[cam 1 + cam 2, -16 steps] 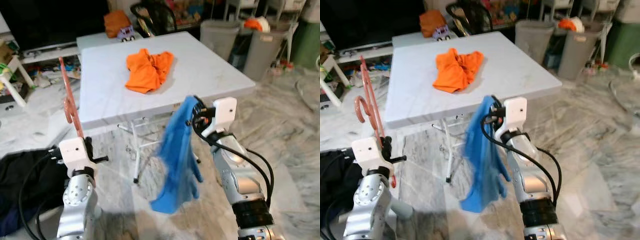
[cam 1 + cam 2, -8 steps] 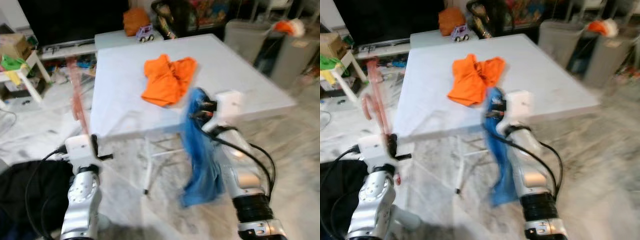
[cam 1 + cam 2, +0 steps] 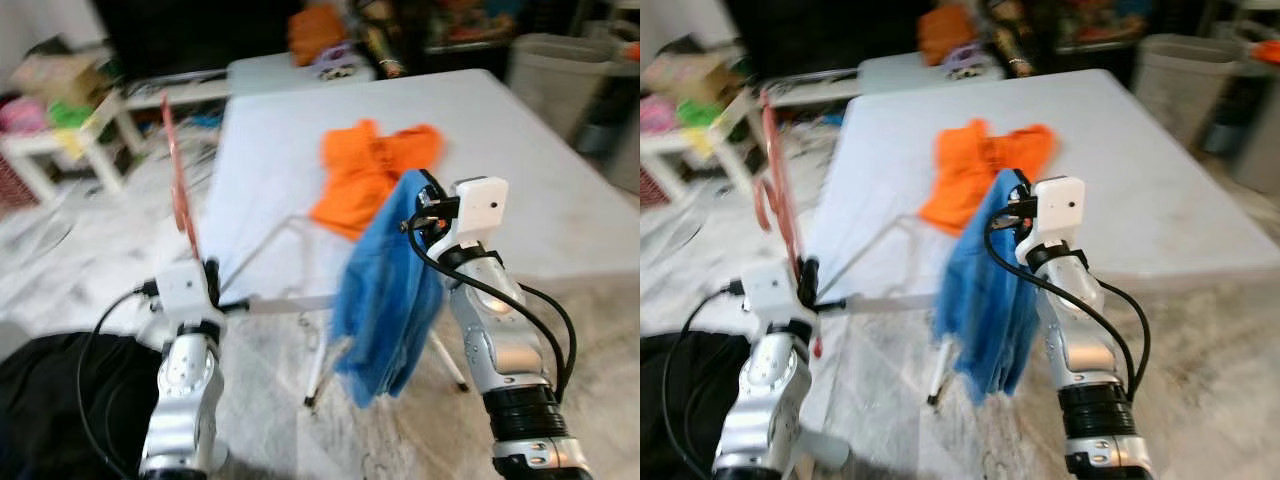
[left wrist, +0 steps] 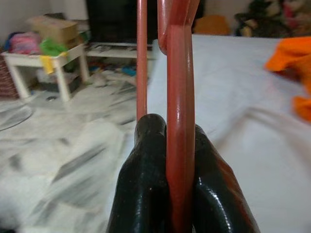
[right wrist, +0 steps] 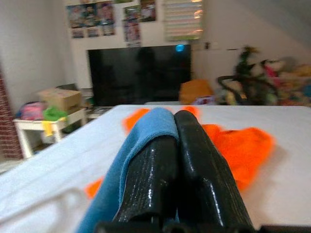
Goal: Hang hanger
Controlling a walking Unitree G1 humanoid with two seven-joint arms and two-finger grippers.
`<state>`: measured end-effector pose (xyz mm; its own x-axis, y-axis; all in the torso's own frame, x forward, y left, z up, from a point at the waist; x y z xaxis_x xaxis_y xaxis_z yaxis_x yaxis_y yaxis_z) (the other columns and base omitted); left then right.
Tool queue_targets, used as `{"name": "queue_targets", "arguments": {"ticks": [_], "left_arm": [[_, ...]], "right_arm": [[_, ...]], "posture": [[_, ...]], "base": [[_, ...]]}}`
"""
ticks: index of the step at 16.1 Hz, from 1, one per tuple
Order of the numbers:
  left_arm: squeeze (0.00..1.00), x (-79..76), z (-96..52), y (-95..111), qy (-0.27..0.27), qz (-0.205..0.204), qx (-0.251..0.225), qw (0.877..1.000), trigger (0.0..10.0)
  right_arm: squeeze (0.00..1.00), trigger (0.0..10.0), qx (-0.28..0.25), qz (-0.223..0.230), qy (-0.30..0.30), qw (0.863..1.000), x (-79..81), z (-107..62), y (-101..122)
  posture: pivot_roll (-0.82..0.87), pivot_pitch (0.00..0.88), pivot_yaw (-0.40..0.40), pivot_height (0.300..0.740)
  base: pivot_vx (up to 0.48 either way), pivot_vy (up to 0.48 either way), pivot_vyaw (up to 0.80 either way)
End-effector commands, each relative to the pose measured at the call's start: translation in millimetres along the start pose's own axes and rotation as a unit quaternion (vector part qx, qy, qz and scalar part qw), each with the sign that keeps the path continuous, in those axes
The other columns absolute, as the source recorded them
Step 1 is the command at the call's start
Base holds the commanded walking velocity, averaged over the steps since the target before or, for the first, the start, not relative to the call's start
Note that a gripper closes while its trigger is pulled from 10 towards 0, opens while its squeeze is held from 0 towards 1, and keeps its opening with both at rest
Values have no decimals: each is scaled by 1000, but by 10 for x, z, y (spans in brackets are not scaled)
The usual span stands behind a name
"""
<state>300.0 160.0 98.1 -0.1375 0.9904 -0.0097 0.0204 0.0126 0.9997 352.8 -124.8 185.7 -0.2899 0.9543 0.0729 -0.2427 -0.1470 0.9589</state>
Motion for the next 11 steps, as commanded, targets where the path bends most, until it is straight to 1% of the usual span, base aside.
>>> {"name": "queue_targets", "arguments": {"ticks": [1,3,4,5,7,8,9,10,11], "left_arm": [[0,42,-34,-68,0,7,16,1000,10000],[0,-33,-58,-51,-22,7,10,1000,10000],[0,-71,-69,-44,-29,3,8,1000,10000],[0,-113,-81,-47,-36,0,10,999,10000],[0,-153,-98,-62,-44,-6,15,999,10000],[0,-162,-103,-62,-45,-7,15,999,10000],[0,-165,-105,-57,-47,-10,13,999,10000],[0,-173,-110,-49,-52,-14,12,998,10000],[0,-183,-114,-38,-59,-16,11,998,10000]], "right_arm": [[0,10000,-12,-2,-1,1000,18,60,70],[0,10000,-10,0,-13,1000,-73,146,118],[0,10000,-9,1,-14,1000,-102,219,153],[0,10000,3,4,-7,1000,-100,372,184],[0,10000,13,4,18,1000,-40,541,235],[0,10000,12,-8,35,999,14,629,289],[0,10000,8,-14,38,999,29,665,324],[0,10000,5,-10,34,999,21,690,347],[0,10000,8,2,19,1000,-27,680,319]], "posture": [[-54,0,80,740],[-51,0,74,740],[-50,0,68,740],[-46,0,58,740],[-42,0,50,740],[-40,0,47,740],[-36,0,43,740],[-32,0,41,740],[-27,0,40,740]], "base": [[0,0,0],[0,0,0],[0,0,0],[0,0,0],[0,0,0],[0,0,0],[0,0,0],[0,0,0],[0,0,0]]}}
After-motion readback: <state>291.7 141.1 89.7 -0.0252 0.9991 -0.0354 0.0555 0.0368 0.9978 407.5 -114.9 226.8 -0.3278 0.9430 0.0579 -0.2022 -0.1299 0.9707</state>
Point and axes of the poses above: a point about 5 cm out from each wrist's last joint towards the gripper, its own z axis pointing out of the wrist towards the gripper, its own y axis along the axis of the wrist's last joint, x = y × z, the point moved 2 cm from there along z, pointing out of the wrist towards the gripper, and after that the axes turned 5 degrees about z, right-handed, at the moved point
